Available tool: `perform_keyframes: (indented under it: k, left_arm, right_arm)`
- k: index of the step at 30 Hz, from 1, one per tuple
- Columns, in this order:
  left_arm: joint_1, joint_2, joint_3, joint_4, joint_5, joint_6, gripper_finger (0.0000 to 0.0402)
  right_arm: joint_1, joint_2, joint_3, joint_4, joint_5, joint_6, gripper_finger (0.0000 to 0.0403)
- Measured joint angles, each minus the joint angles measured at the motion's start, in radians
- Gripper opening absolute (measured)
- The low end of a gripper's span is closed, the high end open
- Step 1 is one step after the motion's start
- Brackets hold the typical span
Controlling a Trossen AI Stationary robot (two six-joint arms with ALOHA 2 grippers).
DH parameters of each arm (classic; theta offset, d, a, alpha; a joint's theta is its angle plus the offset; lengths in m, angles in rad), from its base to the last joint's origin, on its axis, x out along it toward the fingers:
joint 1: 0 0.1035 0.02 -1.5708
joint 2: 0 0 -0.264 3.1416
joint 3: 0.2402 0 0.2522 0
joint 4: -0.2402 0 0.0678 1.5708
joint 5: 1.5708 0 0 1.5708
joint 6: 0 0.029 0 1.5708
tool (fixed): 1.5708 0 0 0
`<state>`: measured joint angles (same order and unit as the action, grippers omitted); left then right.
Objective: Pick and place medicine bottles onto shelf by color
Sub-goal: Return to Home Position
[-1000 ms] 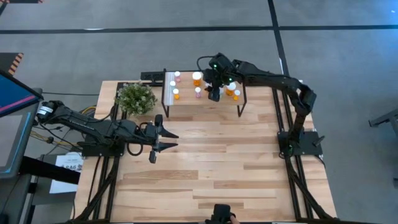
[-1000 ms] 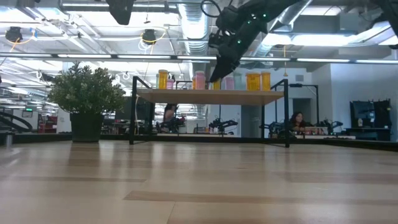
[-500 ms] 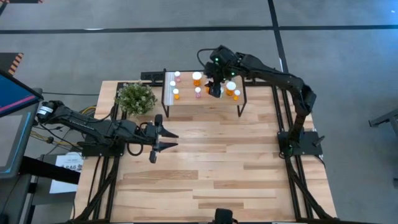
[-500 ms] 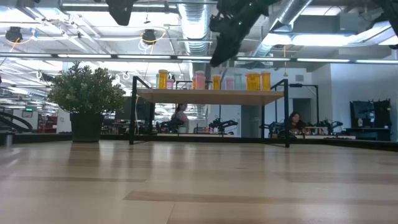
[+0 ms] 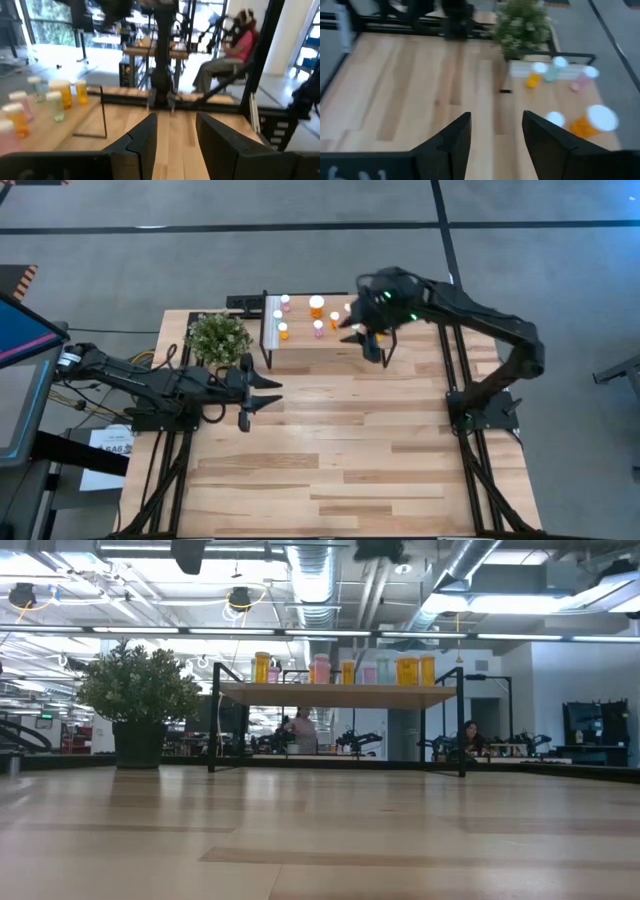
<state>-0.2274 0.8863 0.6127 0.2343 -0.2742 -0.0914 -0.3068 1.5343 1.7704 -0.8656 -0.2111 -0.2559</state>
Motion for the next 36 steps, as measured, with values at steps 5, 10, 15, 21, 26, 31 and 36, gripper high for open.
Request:
perform_keyframes:
  k: [5, 10, 15, 21, 26, 31, 36]
  left_arm:
    - [0.000, -0.054, 0.004, 0.006, -0.026, 0.005, 0.0123]
    - [0.013, -0.104, 0.004, 0.005, -0.052, 0.018, 0.0123]
    - [0.086, -0.138, 0.004, 0.007, -0.007, 0.045, 0.0123]
    - [0.237, -0.157, 0.003, -0.028, 0.195, 0.019, 0.0123]
    - [0.317, -0.307, 0.003, -0.071, 0.206, 0.034, 0.0123]
    - [0.339, -0.448, -0.033, -0.118, 0.196, 0.030, 0.0123]
    - [0.339, -0.525, -0.178, -0.058, 0.177, -0.031, 0.0123]
  right_arm:
    - [0.078, -0.167, -0.206, 0.111, 0.004, 0.057, 0.0192]
    - [0.146, -0.338, -0.445, 0.250, 0.062, 0.110, 0.0191]
    - [0.200, -0.483, -0.620, 0.402, 0.066, 0.132, 0.0191]
    - [0.233, -0.605, -0.751, 0.516, 0.088, 0.145, 0.0191]
    - [0.233, -0.668, -0.788, 0.514, 0.108, 0.159, 0.0191]
    - [0.243, -0.710, -0.793, 0.482, 0.108, 0.162, 0.0191]
    - [0.285, -0.752, -0.896, 0.577, 0.108, 0.147, 0.0191]
